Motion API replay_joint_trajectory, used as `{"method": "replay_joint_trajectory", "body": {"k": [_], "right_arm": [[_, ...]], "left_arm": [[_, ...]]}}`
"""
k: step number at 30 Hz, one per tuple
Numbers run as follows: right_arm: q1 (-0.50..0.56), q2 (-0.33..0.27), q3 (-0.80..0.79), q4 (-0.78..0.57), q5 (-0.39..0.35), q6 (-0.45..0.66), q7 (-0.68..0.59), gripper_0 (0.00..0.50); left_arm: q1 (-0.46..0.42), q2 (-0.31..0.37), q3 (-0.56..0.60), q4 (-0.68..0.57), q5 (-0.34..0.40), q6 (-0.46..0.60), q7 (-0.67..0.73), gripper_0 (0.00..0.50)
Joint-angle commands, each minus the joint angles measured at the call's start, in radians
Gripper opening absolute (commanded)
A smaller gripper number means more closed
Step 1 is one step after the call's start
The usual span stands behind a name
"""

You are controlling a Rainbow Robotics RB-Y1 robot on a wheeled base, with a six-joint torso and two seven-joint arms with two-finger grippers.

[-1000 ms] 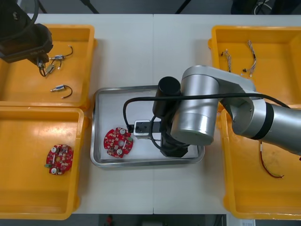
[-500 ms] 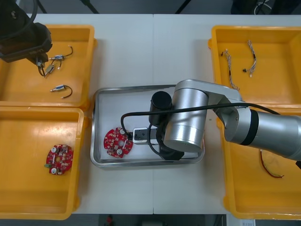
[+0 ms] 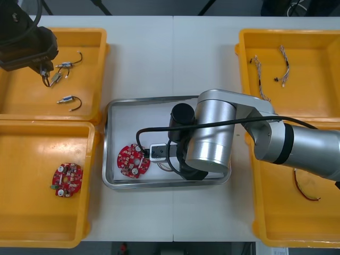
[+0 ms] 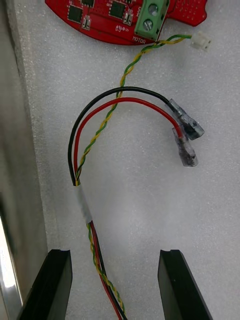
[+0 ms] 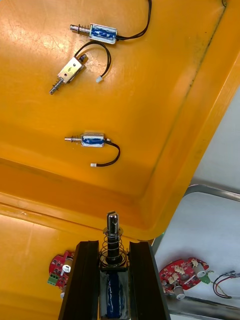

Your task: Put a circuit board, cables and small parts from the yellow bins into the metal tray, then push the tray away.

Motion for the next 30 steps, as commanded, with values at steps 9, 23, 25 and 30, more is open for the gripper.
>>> {"method": "replay_joint_trajectory", "body": {"k": [9, 23, 25, 30], "right_arm": [[-0.032, -0.082, -0.326, -0.135, -0.231, 0.253, -0.052, 0.5], [0.037, -0.171, -0.66, -0.136, -0.321, 0.409, -0.435, 0.5], [0.057, -0.182, -0.7, -0.141, -0.32, 0.409, -0.48, 0.5], [0.111, -0.216, -0.809, -0.164, -0.301, 0.409, -0.619, 0.5]], "left_arm": [[-0.051, 0.046, 0.031, -0.019, 0.008, 0.009, 0.008, 0.0], [-0.051, 0.046, 0.031, -0.019, 0.008, 0.009, 0.008, 0.0], [-0.051, 0.046, 0.031, -0.019, 0.008, 0.009, 0.008, 0.0], [-0.051, 0.046, 0.031, -0.019, 0.008, 0.009, 0.008, 0.0]]}}
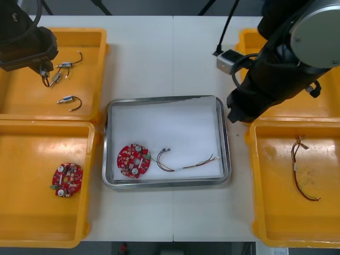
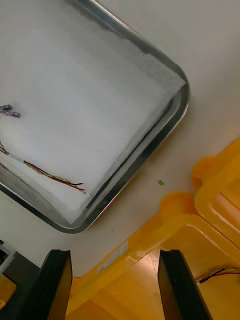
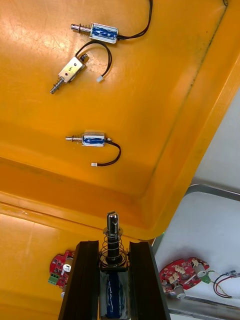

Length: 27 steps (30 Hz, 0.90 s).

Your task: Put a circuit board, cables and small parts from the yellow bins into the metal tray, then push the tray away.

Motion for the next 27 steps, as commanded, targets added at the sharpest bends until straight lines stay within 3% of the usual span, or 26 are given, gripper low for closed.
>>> {"method": "replay_joint_trajectory", "body": {"k": [1, 8, 15, 27], "right_arm": [[0.052, -0.061, -0.112, -0.053, 0.014, 0.005, -0.116, 0.5], [0.11, -0.107, -0.224, -0.045, 0.057, 0.005, -0.259, 0.5], [0.129, -0.139, -0.299, 0.056, 0.089, 0.005, -0.352, 0.5], [0.066, -0.211, -0.301, 0.343, 0.115, -0.022, -0.291, 0.5]], "left_arm": [[-0.051, 0.046, 0.031, -0.019, 0.007, 0.007, 0.008, 0.0], [-0.051, 0.046, 0.031, -0.019, 0.007, 0.007, 0.008, 0.0], [-0.051, 0.046, 0.031, -0.019, 0.007, 0.007, 0.008, 0.0], [-0.051, 0.046, 0.031, -0.019, 0.007, 0.007, 0.008, 0.0]]}}
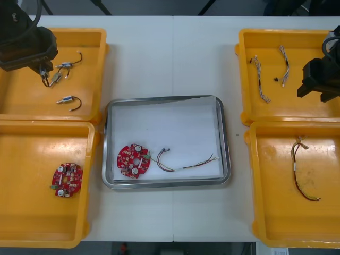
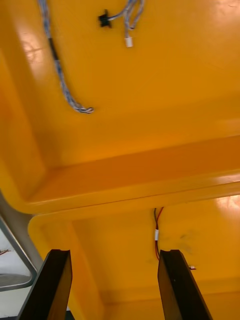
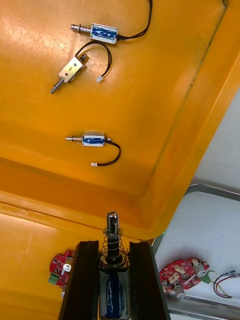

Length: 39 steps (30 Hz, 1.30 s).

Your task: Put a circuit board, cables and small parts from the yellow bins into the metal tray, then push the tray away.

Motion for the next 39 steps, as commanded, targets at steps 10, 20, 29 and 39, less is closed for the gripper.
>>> {"method": "replay_joint_trajectory", "body": {"k": [10, 20, 29, 39], "right_arm": [[-0.119, -0.058, -0.017, 0.238, 0.082, -0.07, 0.255, 0.5], [-0.219, -0.042, 0.078, 0.416, 0.125, -0.202, 0.327, 0.5], [-0.271, 0.036, 0.111, 0.574, 0.22, -0.383, 0.366, 0.5], [-0.318, 0.105, 0.187, 0.733, 0.29, -0.599, 0.409, 0.5]], "left_arm": [[-0.022, 0.021, 0.002, -0.039, -0.033, 0.013, 0.025, 0.0], [-0.024, -0.076, -0.043, -0.121, -0.073, 0.013, 0.183, 0.0], [-0.024, -0.199, -0.19, -0.186, -0.2, -0.005, 0.352, 0.0], [-0.022, -0.323, -0.34, -0.175, -0.329, -0.07, 0.5, 0.0]]}}
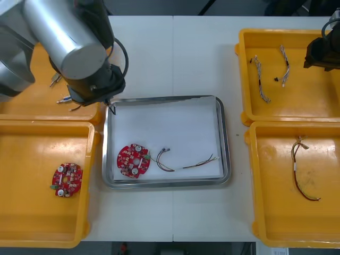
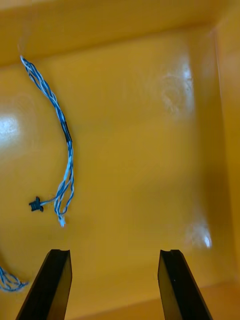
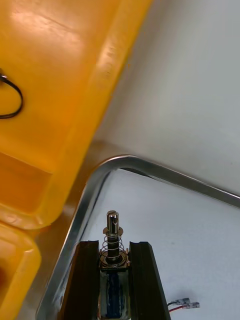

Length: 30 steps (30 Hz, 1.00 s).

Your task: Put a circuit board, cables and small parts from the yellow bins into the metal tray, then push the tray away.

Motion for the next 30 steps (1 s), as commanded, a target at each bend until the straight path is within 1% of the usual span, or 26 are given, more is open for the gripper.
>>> {"method": "replay_joint_trajectory", "body": {"k": [1, 3, 7, 9, 12, 18, 19, 24, 30], "right_arm": [[-0.084, 0.038, 0.055, 0.084, 0.032, -0.099, 0.064, 0.5], [-0.093, 0.057, 0.055, 0.129, 0.046, -0.153, 0.071, 0.5], [-0.105, 0.09, 0.055, 0.195, 0.067, -0.242, 0.085, 0.5], [-0.108, 0.109, 0.055, 0.227, 0.078, -0.289, 0.093, 0.5], [-0.113, 0.126, 0.055, 0.259, 0.083, -0.337, 0.1, 0.5], [-0.127, 0.155, 0.055, 0.324, 0.089, -0.424, 0.113, 0.5], [-0.128, 0.161, 0.055, 0.333, 0.1, -0.441, 0.114, 0.5], [-0.13, 0.178, 0.055, 0.357, 0.127, -0.506, 0.117, 0.5], [-0.128, 0.193, 0.055, 0.379, 0.144, -0.562, 0.119, 0.5]], "left_arm": [[-0.024, -0.066, -0.075, -0.017, -0.051, -0.04, 0.048, 0.0], [-0.024, -0.082, -0.103, -0.012, -0.07, -0.049, 0.056, 0.0], [-0.018, -0.11, -0.141, 0.02, -0.076, -0.088, 0.067, 0.0], [-0.013, -0.128, -0.166, 0.043, -0.108, -0.117, 0.073, 0.0], [-0.013, -0.15, -0.195, 0.068, -0.15, -0.124, 0.08, 0.0], [-0.013, -0.178, -0.209, 0.115, -0.157, -0.134, 0.085, 0.0], [-0.013, -0.181, -0.218, 0.12, -0.162, -0.134, 0.085, 0.0], [-0.013, -0.179, -0.255, 0.126, -0.171, -0.134, 0.093, 0.0], [-0.01, -0.181, -0.259, 0.145, -0.169, -0.134, 0.088, 0.0]]}}
